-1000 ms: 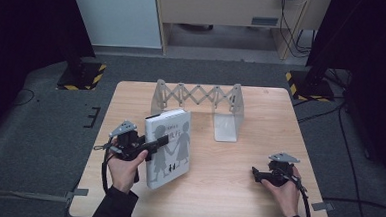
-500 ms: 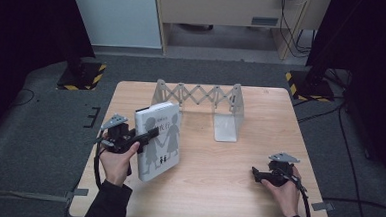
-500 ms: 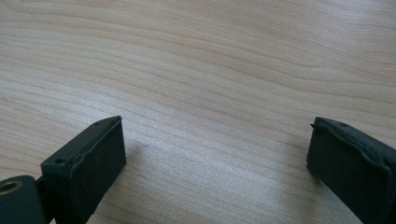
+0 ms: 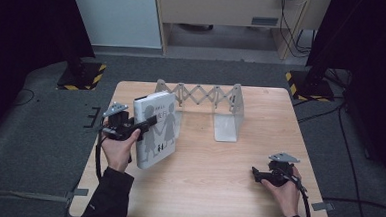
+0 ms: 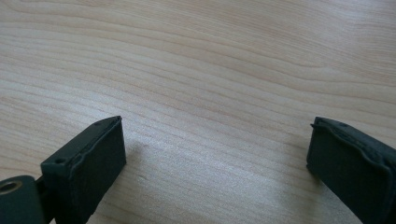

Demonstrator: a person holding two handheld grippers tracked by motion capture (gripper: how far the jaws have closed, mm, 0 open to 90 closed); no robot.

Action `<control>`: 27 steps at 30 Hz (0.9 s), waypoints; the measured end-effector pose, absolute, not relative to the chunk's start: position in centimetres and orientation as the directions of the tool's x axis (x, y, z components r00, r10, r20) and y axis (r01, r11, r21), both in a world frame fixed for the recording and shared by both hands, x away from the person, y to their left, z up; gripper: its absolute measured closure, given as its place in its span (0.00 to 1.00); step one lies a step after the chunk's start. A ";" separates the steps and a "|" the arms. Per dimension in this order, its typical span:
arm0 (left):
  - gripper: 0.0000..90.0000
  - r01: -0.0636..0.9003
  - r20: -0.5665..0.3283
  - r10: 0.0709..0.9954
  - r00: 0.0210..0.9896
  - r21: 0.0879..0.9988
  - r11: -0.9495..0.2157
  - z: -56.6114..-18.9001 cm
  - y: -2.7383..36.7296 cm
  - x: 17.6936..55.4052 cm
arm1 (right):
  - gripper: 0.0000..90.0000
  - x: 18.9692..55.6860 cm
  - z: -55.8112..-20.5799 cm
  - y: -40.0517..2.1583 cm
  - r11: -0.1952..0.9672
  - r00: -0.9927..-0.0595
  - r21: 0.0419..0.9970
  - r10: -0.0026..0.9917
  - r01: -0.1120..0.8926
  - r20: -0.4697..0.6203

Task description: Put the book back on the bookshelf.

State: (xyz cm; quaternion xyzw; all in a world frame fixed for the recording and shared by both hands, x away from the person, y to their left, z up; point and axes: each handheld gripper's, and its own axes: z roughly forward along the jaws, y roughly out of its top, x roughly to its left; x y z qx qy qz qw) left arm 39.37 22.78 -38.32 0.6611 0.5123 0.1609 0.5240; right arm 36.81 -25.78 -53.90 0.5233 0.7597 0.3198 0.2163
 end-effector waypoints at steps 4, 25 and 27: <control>0.58 0.505 -0.320 0.847 0.424 0.860 0.072 -38.4 22.5 40.2 | 0.05 36.8 -53.9 -25.8 0.249 -0.360 0.713 0.933 0.656 0.005; 0.58 0.494 -0.301 0.879 0.369 0.865 0.089 -39.7 21.4 45.0 | 0.04 36.9 -53.9 -25.7 0.246 -0.358 0.710 0.934 0.659 0.009; 0.58 0.490 -0.289 0.885 0.364 0.868 0.082 -39.8 21.1 45.3 | 0.04 36.9 -53.9 -25.7 0.246 -0.358 0.710 0.934 0.659 0.009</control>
